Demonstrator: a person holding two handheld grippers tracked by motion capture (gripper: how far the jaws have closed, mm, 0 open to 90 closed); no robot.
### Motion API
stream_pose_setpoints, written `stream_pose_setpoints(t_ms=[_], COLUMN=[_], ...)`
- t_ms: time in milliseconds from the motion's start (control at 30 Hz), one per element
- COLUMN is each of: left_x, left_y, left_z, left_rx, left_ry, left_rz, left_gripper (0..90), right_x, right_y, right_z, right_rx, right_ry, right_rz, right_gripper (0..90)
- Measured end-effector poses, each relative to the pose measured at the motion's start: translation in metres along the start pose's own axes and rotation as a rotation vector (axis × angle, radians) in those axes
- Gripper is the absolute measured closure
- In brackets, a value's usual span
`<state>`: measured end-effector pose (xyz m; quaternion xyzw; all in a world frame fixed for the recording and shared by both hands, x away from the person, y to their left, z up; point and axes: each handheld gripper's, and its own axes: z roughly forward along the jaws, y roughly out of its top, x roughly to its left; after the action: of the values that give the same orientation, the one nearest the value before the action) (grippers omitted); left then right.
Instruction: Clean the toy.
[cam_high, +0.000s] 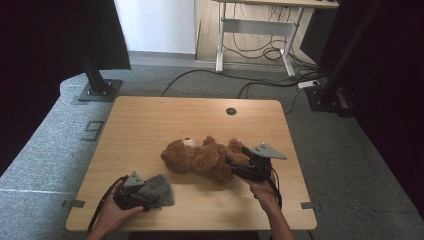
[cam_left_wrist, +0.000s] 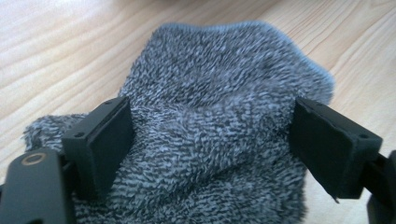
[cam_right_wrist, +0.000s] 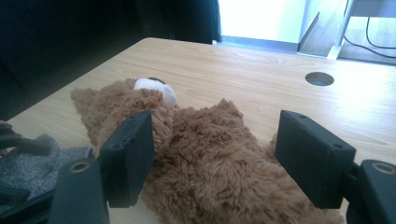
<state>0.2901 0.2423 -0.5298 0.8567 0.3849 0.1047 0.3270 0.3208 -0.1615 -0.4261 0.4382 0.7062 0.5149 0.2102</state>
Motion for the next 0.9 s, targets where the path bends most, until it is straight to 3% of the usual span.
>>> stream_pose_setpoints(t_ms=[100, 167, 233, 433, 633, 900], left_x=[0.001, 0.002, 0.005, 0.012, 0.017, 0.020], left_y=[0.001, 0.001, 0.001, -0.001, -0.002, -0.004], left_z=[0.000, -0.001, -0.002, -0.006, -0.008, -0.013], left_rx=[0.016, 0.020, 0.019, -0.002, -0.019, -0.048], left_ry=[0.013, 0.021, 0.021, -0.012, -0.040, -0.058], left_rz=[0.001, 0.005, 0.005, -0.001, -0.011, -0.022], left_gripper=[22.2, 34.5, 38.3, 63.9, 73.1, 75.2], right_x=[0.001, 0.001, 0.002, 0.005, 0.003, -0.002], right_y=[0.002, 0.002, 0.002, 0.002, 0.010, 0.019], right_z=[0.000, 0.003, 0.004, 0.018, 0.032, 0.048], right_rx=[0.001, 0.008, 0.013, 0.043, 0.053, 0.068], right_ry=[0.000, 0.001, 0.003, 0.012, 0.002, -0.015], right_rz=[-0.003, -0.003, -0.003, -0.003, 0.015, 0.039], right_gripper=[27.6, 27.6, 27.5, 27.3, 27.5, 29.4])
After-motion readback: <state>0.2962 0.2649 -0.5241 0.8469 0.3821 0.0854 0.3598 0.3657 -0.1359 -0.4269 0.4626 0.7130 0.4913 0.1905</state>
